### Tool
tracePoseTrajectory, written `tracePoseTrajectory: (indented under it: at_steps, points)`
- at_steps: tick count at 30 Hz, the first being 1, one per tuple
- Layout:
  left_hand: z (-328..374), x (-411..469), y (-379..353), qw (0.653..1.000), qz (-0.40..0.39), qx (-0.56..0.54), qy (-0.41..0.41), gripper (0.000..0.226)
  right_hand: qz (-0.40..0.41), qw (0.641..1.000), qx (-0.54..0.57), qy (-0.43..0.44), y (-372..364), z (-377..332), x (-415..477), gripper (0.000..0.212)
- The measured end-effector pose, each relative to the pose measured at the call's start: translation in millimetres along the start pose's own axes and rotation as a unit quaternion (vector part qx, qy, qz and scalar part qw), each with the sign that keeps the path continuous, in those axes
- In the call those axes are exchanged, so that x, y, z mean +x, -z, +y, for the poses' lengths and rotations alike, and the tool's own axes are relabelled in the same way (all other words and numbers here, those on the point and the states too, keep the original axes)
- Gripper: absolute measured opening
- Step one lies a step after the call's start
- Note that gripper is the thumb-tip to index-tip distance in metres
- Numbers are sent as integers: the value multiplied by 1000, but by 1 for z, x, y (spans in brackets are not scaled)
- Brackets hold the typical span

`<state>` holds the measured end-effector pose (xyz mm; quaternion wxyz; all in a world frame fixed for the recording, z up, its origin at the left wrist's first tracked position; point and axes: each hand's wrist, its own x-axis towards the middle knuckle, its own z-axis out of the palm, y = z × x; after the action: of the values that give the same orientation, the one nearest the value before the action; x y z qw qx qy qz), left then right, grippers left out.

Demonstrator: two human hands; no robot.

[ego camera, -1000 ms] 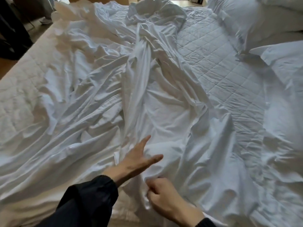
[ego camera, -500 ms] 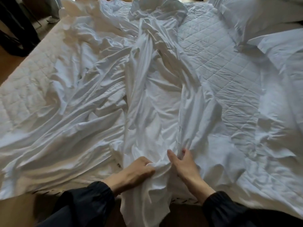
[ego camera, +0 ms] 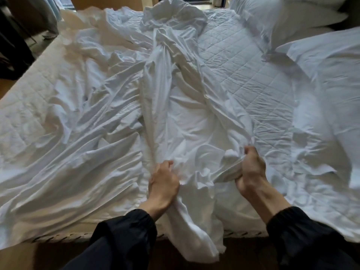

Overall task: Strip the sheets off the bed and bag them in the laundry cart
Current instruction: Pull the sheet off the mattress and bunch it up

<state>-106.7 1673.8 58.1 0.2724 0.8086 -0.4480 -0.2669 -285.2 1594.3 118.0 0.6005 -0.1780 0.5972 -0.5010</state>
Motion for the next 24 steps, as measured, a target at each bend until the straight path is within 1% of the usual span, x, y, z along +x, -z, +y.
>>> tracePoseTrajectory:
  at_steps: [1,2,3,4,5,6,7,8,10,12,13,14,15,16,18,19,20,21,22,24]
  points:
    - [11,1,2,998,4,-14,-57,41,-21,1000,-16,-7,-3,3,-1,17]
    - [20,2,2,993,-23,-31,-111,48,-46,998,-28,-19,-6,8,-3,15]
    - [29,2,0,984,-77,-26,-161,57,-71,996,-33,-35,-9,11,-6,14]
    - [34,3,-4,970,-129,12,-204,68,-94,994,-38,-49,-11,14,-10,14]
    - [35,5,-10,956,-165,72,-232,82,-116,991,-43,-56,-13,14,-13,13]
    - [32,8,-16,945,-191,136,-227,97,-138,988,-51,-54,-15,13,-15,12]
    - [31,11,-17,940,-213,180,-196,111,-163,984,-55,-47,-17,9,-18,12]
    - [28,16,-17,941,-227,192,-160,120,-186,981,-50,-39,-19,4,-19,14]
    - [19,26,-9,942,-260,172,-125,130,-211,977,-14,-27,-21,-10,-16,12]
    - [11,35,6,936,-301,133,-122,133,-213,975,56,-37,-19,-25,-6,12]
    - [9,39,17,934,-321,111,-111,130,-211,972,90,-49,-17,-32,0,9]
    - [7,42,28,933,-338,79,-98,121,-193,973,115,-55,-14,-34,7,12]
    - [5,46,39,932,-350,37,-84,107,-159,979,119,-54,-11,-32,13,20]
    - [5,49,50,932,-354,-8,-75,91,-107,988,100,-49,-8,-26,19,25]
    - [8,50,73,927,-358,-90,-64,66,7,999,12,-35,-2,-5,26,28]
    - [12,49,83,920,-367,-129,-49,54,45,997,-53,-22,0,5,25,26]
    - [19,49,90,916,-369,-155,-34,43,57,992,-115,-4,1,15,23,23]
    - [27,48,94,918,-357,-172,-28,33,51,985,-163,15,2,22,20,18]
    - [35,48,95,931,-320,-170,-45,26,39,980,-191,29,2,29,16,15]
    - [55,48,93,967,-196,-101,-129,24,26,977,-207,50,3,38,11,16]
